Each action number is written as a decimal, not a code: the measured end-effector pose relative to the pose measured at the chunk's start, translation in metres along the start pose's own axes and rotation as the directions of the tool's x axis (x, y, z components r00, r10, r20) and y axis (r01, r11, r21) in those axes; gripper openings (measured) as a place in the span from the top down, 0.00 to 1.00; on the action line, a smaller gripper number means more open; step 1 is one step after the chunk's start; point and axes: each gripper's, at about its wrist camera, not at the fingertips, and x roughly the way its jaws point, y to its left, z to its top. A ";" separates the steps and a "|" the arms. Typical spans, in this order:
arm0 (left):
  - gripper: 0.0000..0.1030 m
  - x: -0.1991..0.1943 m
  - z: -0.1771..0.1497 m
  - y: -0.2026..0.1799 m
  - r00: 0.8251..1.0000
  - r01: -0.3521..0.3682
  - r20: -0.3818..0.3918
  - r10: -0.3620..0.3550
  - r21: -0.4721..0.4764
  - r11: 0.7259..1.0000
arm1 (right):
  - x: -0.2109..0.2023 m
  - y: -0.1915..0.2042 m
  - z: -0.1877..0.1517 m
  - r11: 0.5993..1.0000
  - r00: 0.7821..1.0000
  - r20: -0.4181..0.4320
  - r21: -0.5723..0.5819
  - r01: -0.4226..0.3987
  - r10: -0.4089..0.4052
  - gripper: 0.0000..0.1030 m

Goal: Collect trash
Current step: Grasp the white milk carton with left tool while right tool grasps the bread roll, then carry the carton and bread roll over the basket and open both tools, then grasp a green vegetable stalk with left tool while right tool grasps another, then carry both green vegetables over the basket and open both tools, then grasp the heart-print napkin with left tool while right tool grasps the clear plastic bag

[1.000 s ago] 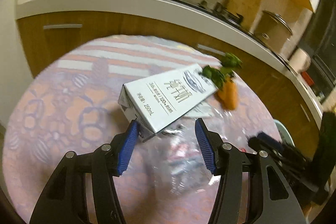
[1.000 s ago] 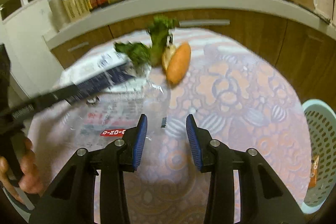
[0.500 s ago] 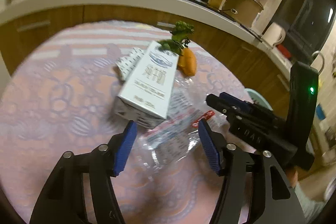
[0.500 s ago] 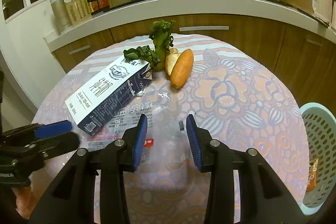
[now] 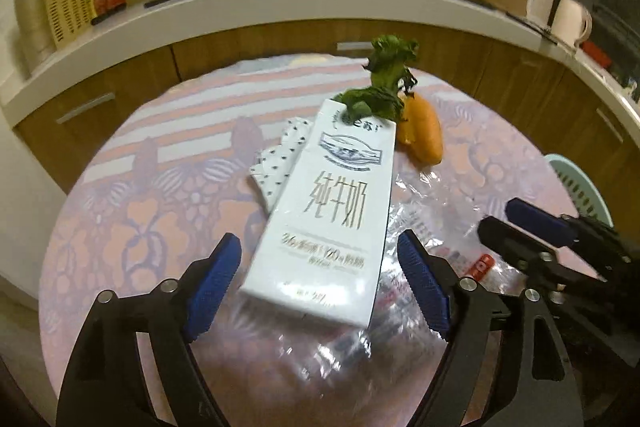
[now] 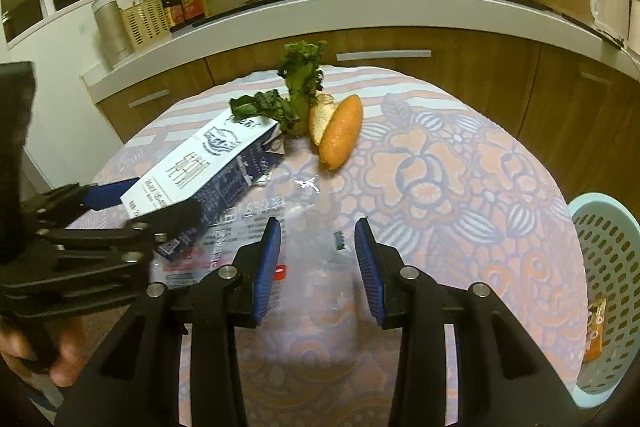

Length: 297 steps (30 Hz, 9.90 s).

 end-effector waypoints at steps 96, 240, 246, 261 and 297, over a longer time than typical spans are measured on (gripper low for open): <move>0.48 -0.059 0.019 -0.183 0.923 0.284 0.249 -0.293 0.073 0.956 | -0.134 -0.189 0.000 0.934 0.951 0.116 0.253 0.251 -0.287 0.76; 0.81 -0.009 0.065 -0.195 0.872 0.474 0.038 -0.489 0.193 0.859 | -0.111 -0.184 0.001 0.973 0.972 0.062 0.050 0.224 -0.227 0.83; 0.81 0.008 0.049 -0.239 0.860 0.502 -0.021 -0.509 0.211 0.839 | -0.124 -0.227 -0.025 0.957 0.963 0.043 0.130 0.260 -0.267 0.83; 0.71 0.048 0.022 -0.322 0.863 0.506 -0.157 -0.481 0.293 0.812 | -0.116 -0.304 -0.073 0.910 0.957 -0.065 0.298 0.289 -0.283 0.82; 0.47 -0.049 0.033 -0.168 0.912 0.373 0.131 -0.388 0.123 0.920 | -0.116 -0.166 -0.022 0.990 0.996 0.042 0.120 0.071 -0.076 0.61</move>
